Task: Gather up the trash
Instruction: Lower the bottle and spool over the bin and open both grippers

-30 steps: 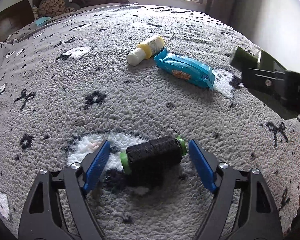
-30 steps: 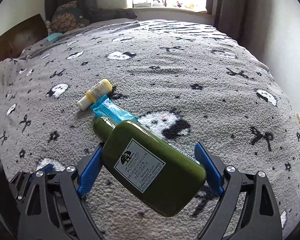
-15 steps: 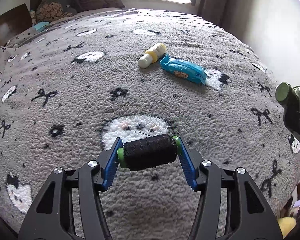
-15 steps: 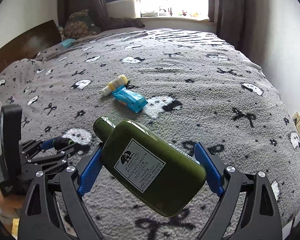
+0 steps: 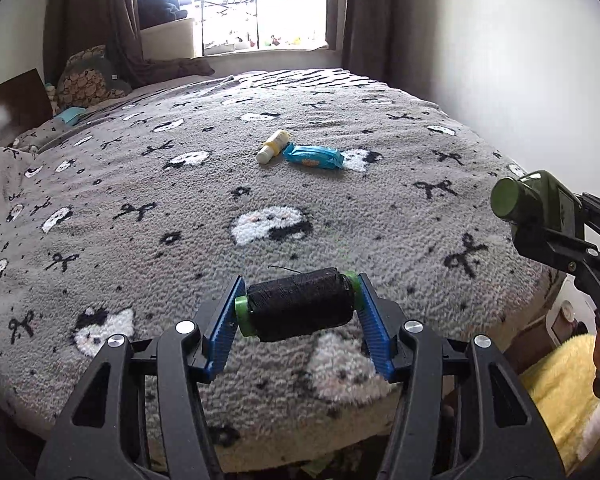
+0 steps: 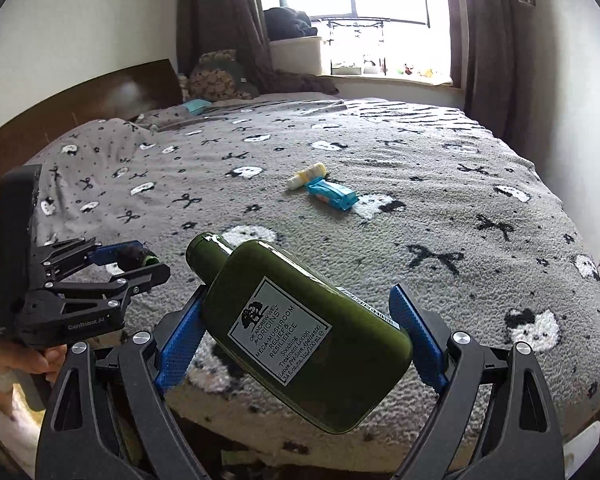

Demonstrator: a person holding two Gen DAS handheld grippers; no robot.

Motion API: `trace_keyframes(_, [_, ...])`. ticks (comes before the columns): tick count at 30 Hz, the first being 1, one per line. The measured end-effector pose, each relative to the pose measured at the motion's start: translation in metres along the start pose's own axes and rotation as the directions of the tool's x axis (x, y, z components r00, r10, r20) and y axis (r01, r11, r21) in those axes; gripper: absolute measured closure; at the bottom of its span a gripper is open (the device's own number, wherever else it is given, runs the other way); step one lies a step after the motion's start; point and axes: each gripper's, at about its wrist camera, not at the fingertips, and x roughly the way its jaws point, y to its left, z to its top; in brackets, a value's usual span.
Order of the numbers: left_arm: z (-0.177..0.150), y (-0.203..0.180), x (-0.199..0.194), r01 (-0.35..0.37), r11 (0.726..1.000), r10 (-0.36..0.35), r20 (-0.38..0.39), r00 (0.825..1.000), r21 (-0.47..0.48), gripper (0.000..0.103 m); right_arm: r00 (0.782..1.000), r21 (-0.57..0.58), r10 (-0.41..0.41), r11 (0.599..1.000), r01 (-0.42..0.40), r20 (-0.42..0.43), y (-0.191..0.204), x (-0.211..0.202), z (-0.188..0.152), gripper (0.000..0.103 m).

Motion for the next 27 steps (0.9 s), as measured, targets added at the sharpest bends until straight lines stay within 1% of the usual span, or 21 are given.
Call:
trace_keyframes(3, [-0.026, -0.002, -0.010, 0.029, 1.000, -0.029, -0.028, 0.999, -0.004, 0.050, 1.000, 0.002, 0.026, 1.000, -0.026, -0.011, 0.011, -0.007, -0.018, 0.014])
trace_keyframes(6, [-0.049, -0.003, -0.018, 0.040, 0.999, -0.041, -0.037, 0.998, -0.022, 0.050, 0.998, 0.006, 0.047, 0.999, -0.047, -0.029, 0.021, -0.010, -0.035, 0.014])
trace_keyframes(11, [-0.087, -0.006, -0.024, 0.064, 0.996, -0.067, -0.060, 0.996, -0.060, 0.050, 0.997, 0.013, 0.049, 0.999, -0.048, -0.060, 0.039, -0.006, -0.067, 0.014])
trace_keyframes(14, [-0.112, -0.009, -0.020, 0.069, 0.995, -0.077, -0.100, 0.992, -0.078, 0.050, 0.996, 0.005, 0.035, 0.999, -0.035, -0.087, 0.050, -0.001, -0.086, 0.014])
trace_keyframes(16, [-0.133, -0.012, -0.013, 0.061, 0.995, -0.072, -0.141, 0.987, -0.079, 0.050, 0.994, 0.008, 0.031, 1.000, -0.030, -0.107, 0.056, 0.003, -0.098, 0.014])
trace_keyframes(21, [-0.179, -0.015, 0.010, 0.061, 0.993, -0.086, -0.260, 0.962, -0.104, 0.050, 0.985, 0.039, 0.021, 0.999, -0.015, -0.174, 0.062, 0.018, -0.132, 0.014])
trace_keyframes(24, [-0.201, -0.020, 0.023, 0.056, 0.993, -0.086, -0.315, 0.945, -0.102, 0.050, 0.971, 0.082, 0.047, 0.996, -0.029, -0.234, 0.062, 0.031, -0.154, 0.014])
trace_keyframes(27, [-0.219, -0.023, 0.040, 0.060, 0.991, -0.100, -0.366, 0.925, -0.118, 0.050, 0.957, 0.087, 0.054, 0.996, -0.030, -0.284, 0.065, 0.044, -0.176, 0.014])
